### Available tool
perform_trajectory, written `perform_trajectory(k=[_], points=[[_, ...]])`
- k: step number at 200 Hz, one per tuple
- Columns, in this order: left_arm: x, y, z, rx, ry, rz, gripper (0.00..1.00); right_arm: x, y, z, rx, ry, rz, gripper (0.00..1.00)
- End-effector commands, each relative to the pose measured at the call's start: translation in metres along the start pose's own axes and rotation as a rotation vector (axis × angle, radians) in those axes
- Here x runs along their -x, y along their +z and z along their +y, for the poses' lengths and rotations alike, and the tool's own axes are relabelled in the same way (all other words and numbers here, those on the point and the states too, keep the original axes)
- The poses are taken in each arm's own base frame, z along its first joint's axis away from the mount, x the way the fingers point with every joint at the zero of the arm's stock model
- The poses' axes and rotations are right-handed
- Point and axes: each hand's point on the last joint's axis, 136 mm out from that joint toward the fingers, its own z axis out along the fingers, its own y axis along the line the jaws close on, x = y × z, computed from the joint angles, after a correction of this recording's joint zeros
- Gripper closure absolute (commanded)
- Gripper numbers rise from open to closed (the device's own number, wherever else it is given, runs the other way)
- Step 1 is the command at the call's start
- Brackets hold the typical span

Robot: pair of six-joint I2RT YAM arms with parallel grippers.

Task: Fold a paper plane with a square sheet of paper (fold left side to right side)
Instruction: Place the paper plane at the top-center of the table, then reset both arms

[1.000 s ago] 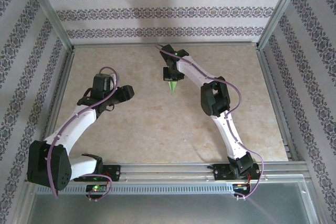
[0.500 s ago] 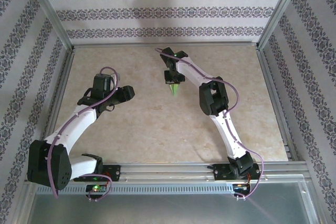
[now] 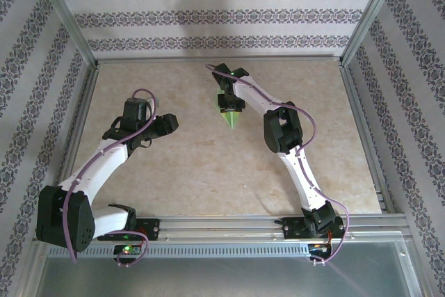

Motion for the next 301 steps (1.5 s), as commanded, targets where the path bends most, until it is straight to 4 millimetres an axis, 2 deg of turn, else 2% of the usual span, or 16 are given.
perform_trajectory(k=[1, 40, 55, 99, 127, 154, 167, 183, 202, 213, 236, 261, 301], points=[[0.008, -0.008, -0.001, 0.01, 0.013, -0.008, 0.43, -0.005, -0.01, -0.009, -0.019, 0.001, 0.016, 0.6], [0.019, -0.012, -0.007, -0.023, -0.026, -0.018, 0.42, 0.002, -0.047, -0.005, 0.019, 0.007, -0.049, 0.59], [0.023, -0.013, -0.008, -0.034, -0.04, -0.022, 0.42, 0.001, -0.061, -0.003, 0.035, -0.007, -0.069, 0.54], [0.034, -0.024, -0.005, -0.023, -0.044, -0.042, 0.4, -0.02, -0.104, 0.005, 0.053, -0.066, -0.11, 0.45], [0.044, -0.038, 0.008, 0.012, -0.063, -0.094, 0.33, -0.032, -0.158, -0.002, 0.09, -0.092, -0.237, 0.43], [0.056, -0.059, 0.04, 0.167, -0.054, -0.199, 0.18, -0.042, -0.213, -0.035, 0.121, -0.076, -0.421, 0.38], [0.063, -0.074, 0.06, 0.277, -0.032, -0.272, 0.09, -0.047, -0.233, -0.062, 0.11, -0.044, -0.515, 0.33], [0.072, -0.093, 0.083, 0.411, 0.005, -0.38, 0.0, -0.053, -0.245, -0.104, 0.079, 0.017, -0.635, 0.26], [0.08, -0.112, 0.106, 0.541, 0.053, -0.531, 0.0, -0.064, -0.243, -0.164, 0.042, 0.153, -0.766, 0.09], [0.082, -0.117, 0.116, 0.588, 0.099, -0.612, 0.0, -0.07, -0.236, -0.197, 0.029, 0.209, -0.841, 0.03], [0.08, -0.114, 0.135, 0.657, 0.185, -0.71, 0.0, -0.088, -0.209, -0.251, -0.061, 0.27, -0.966, 0.02], [0.074, -0.091, 0.15, 0.672, 0.222, -0.643, 0.0, -0.093, -0.179, -0.273, -0.104, 0.257, -0.984, 0.02], [0.064, -0.049, 0.172, 0.674, 0.278, -0.558, 0.0, -0.078, -0.149, -0.275, -0.141, 0.137, -1.04, 0.02]])
